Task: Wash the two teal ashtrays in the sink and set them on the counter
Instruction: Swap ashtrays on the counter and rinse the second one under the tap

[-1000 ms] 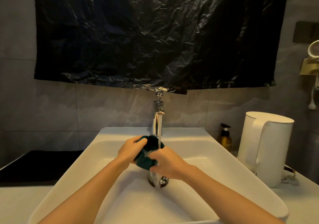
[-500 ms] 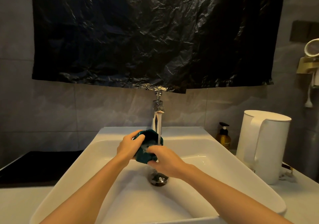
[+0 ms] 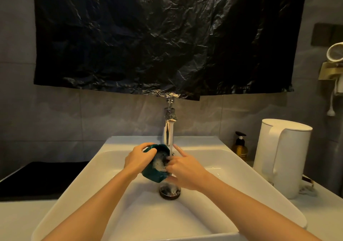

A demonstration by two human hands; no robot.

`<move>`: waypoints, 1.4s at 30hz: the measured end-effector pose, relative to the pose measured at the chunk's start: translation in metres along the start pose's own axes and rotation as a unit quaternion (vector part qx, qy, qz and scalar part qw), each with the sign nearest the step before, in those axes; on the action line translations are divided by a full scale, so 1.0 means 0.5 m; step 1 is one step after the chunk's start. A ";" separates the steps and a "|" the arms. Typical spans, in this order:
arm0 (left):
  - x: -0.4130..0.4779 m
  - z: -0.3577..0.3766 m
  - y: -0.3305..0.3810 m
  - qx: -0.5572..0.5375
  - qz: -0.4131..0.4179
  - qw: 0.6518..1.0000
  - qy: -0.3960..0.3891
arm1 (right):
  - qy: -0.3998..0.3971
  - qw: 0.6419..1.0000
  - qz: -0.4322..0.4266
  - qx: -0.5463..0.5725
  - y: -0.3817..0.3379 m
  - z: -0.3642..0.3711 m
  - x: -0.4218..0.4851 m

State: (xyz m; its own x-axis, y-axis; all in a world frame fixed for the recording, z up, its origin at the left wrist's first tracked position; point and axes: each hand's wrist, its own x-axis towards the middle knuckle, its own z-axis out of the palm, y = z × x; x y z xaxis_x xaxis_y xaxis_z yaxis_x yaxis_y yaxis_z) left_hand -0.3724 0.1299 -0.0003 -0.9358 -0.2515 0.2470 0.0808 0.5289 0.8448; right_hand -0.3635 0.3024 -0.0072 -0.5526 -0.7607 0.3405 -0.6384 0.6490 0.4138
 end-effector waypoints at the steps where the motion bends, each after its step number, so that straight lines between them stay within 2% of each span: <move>1: 0.001 -0.001 -0.001 -0.002 0.001 1.000 0.001 | -0.003 1.000 0.001 -0.015 -0.007 -0.001 0.005; 2: 0.001 0.000 -0.003 -0.002 0.004 1.000 0.002 | -0.013 1.000 0.010 0.002 -0.019 0.001 0.009; 5: 0.000 0.003 -0.003 -0.012 0.000 1.000 -0.001 | -0.056 0.984 0.062 0.156 -0.041 -0.015 0.012; 9: -0.002 0.002 0.007 -0.056 -0.014 0.998 -0.005 | -0.014 0.999 0.035 0.020 0.003 -0.015 0.008; 10: 0.000 0.000 0.007 -0.060 -0.018 0.998 -0.004 | -0.014 0.999 0.036 0.032 0.010 -0.010 0.008; 12: 0.002 -0.003 0.006 -0.057 -0.026 0.998 -0.003 | -0.002 0.979 0.093 0.181 0.007 -0.012 0.005; 14: -0.002 -0.005 0.005 -0.039 -0.028 0.999 -0.005 | 0.063 0.913 0.204 0.347 -0.001 -0.014 0.013; 16: -0.005 -0.005 0.006 -0.022 -0.023 0.999 -0.009 | 0.090 0.844 0.284 0.445 -0.004 -0.011 0.024; 19: -0.007 -0.004 0.016 0.028 0.011 1.000 -0.003 | -0.036 0.705 0.340 0.621 -0.003 -0.005 0.031; 20: -0.007 -0.004 0.018 0.051 0.028 0.998 0.004 | -0.064 0.673 0.353 0.647 -0.004 -0.008 0.032; 21: -0.007 -0.004 0.020 0.070 0.045 0.997 0.008 | -0.074 0.668 0.365 0.644 0.000 -0.011 0.036; 24: -0.011 -0.005 0.026 0.085 0.074 0.994 0.005 | -0.051 0.697 0.412 0.585 0.009 -0.004 0.059; 25: -0.012 -0.006 0.027 0.087 0.086 0.992 0.005 | -0.031 0.714 0.423 0.558 0.009 0.000 0.067; 27: -0.016 -0.009 0.028 0.098 0.117 0.988 0.019 | 0.014 0.773 0.429 0.466 0.005 0.009 0.082; 28: -0.016 -0.013 0.028 0.101 0.129 0.986 0.032 | 0.027 0.790 0.427 0.439 0.001 0.014 0.085; 29: -0.017 -0.016 0.028 0.105 0.137 0.984 0.043 | 0.030 0.791 0.420 0.444 -0.003 0.020 0.087; 33: -0.023 -0.020 0.017 0.201 0.209 0.956 0.051 | 0.001 0.702 0.348 0.621 -0.010 0.032 0.076; 36: -0.027 -0.020 0.016 0.260 0.250 0.931 0.049 | 0.002 0.652 0.318 0.688 -0.004 0.038 0.071; 37: -0.027 -0.022 0.015 0.273 0.262 0.924 0.059 | 0.001 0.646 0.312 0.697 -0.004 0.038 0.071; 40: -0.030 -0.036 0.015 0.295 0.298 0.903 0.092 | 0.011 0.657 0.293 0.694 -0.008 0.035 0.073; 42: -0.031 -0.043 0.010 0.319 0.354 0.873 0.106 | 0.035 0.664 0.282 0.692 -0.013 0.033 0.075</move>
State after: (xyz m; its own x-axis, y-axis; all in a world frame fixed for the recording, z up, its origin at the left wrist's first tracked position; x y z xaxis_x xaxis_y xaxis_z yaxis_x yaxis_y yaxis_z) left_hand -0.3498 0.1189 0.0102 -0.6387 0.2114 0.7398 0.3419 0.9394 0.0267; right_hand -0.3888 0.2696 -0.0109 -0.9172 -0.3603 0.1702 -0.2483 0.1829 -0.9513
